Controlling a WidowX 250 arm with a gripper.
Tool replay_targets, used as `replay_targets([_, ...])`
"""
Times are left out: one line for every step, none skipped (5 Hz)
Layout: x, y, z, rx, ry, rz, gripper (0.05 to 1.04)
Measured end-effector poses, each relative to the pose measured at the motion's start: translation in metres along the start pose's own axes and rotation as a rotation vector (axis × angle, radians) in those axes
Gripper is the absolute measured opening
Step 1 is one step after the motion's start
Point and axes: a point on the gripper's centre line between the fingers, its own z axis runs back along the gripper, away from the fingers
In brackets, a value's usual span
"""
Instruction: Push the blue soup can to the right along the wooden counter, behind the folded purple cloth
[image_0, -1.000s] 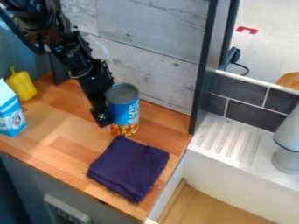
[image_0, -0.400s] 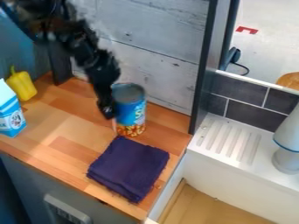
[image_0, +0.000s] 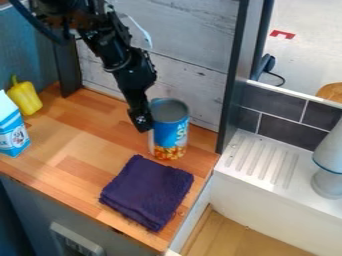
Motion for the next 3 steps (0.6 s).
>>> replay_targets([0.005,0.003,0.014,0.040,-0.017,0.001,1.001])
replay_targets([-0.004,0.000,0.046,0.110,0.012,0.070,1.001])
replay_targets([-0.057,0.005,0.093,0.138,0.126,0.320,1.001])
